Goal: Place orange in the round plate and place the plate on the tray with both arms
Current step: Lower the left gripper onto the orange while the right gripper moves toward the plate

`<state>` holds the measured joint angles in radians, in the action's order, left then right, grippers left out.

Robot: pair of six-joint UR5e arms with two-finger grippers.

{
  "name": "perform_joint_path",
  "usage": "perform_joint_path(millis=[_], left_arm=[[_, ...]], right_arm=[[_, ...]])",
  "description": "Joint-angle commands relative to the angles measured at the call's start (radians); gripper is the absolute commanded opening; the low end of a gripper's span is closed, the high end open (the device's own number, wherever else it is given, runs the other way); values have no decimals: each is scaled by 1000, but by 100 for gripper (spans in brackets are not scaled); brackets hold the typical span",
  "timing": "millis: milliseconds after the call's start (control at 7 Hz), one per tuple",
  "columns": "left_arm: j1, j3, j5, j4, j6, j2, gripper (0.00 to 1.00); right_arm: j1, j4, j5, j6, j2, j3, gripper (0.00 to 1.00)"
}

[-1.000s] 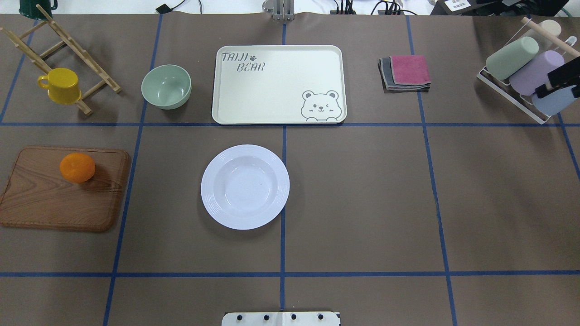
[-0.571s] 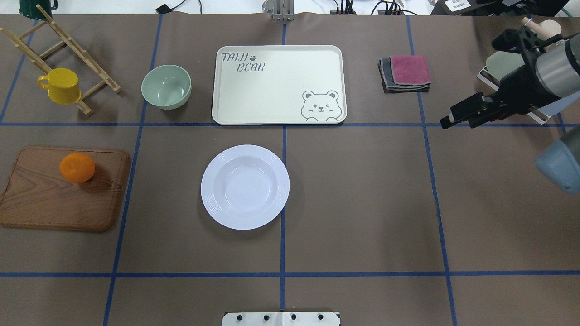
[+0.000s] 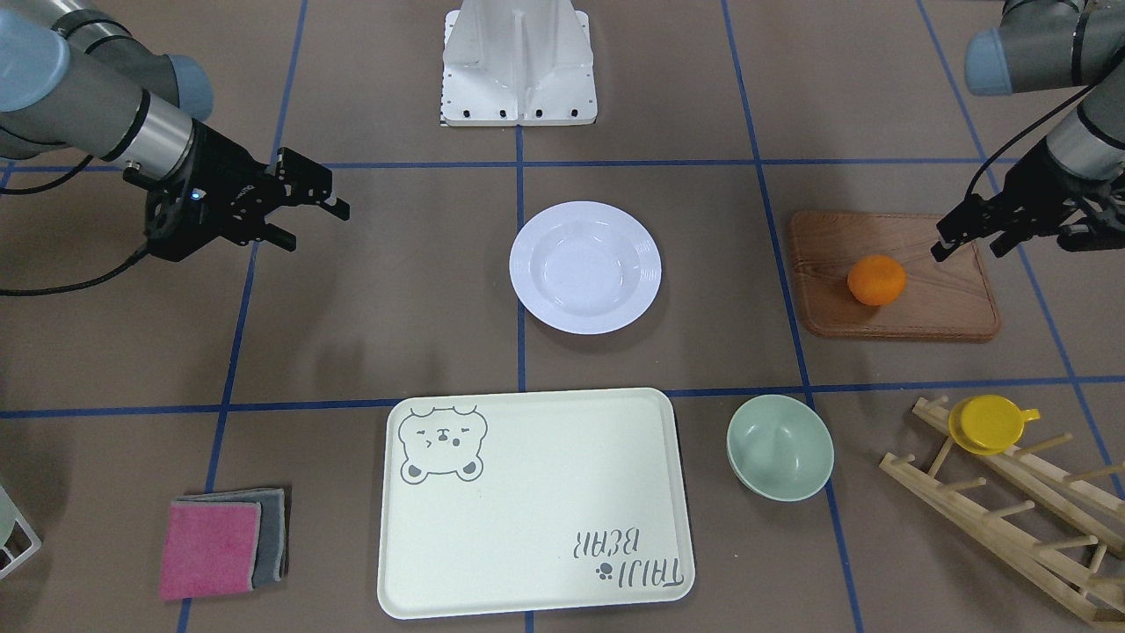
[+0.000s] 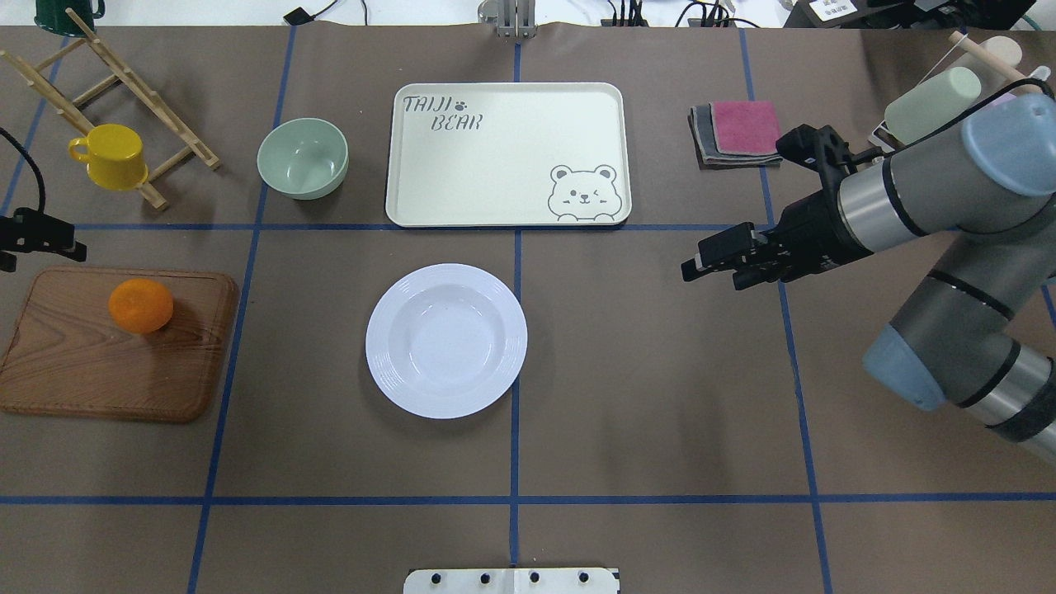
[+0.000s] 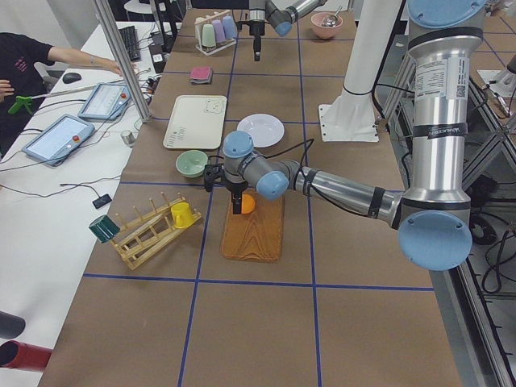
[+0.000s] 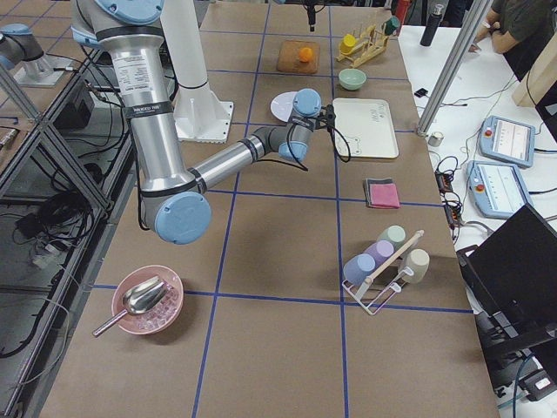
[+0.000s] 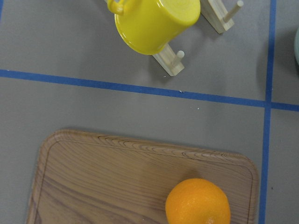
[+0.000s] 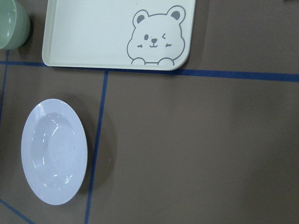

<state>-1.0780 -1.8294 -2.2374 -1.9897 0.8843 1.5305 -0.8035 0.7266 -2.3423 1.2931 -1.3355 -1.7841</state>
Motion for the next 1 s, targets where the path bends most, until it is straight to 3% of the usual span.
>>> perform_joint_path(millis=[0,429,857], left_arm=[[73,9,45,-21,80,17,99],[168,35,97,-20,160,60,99],[173,76,97,-21,157,79,99]], right_arm=[[82,-85,104,127,10,3,99],[110,-85,139,132,12,0,98],[112,-85,146,130,12,0,98]])
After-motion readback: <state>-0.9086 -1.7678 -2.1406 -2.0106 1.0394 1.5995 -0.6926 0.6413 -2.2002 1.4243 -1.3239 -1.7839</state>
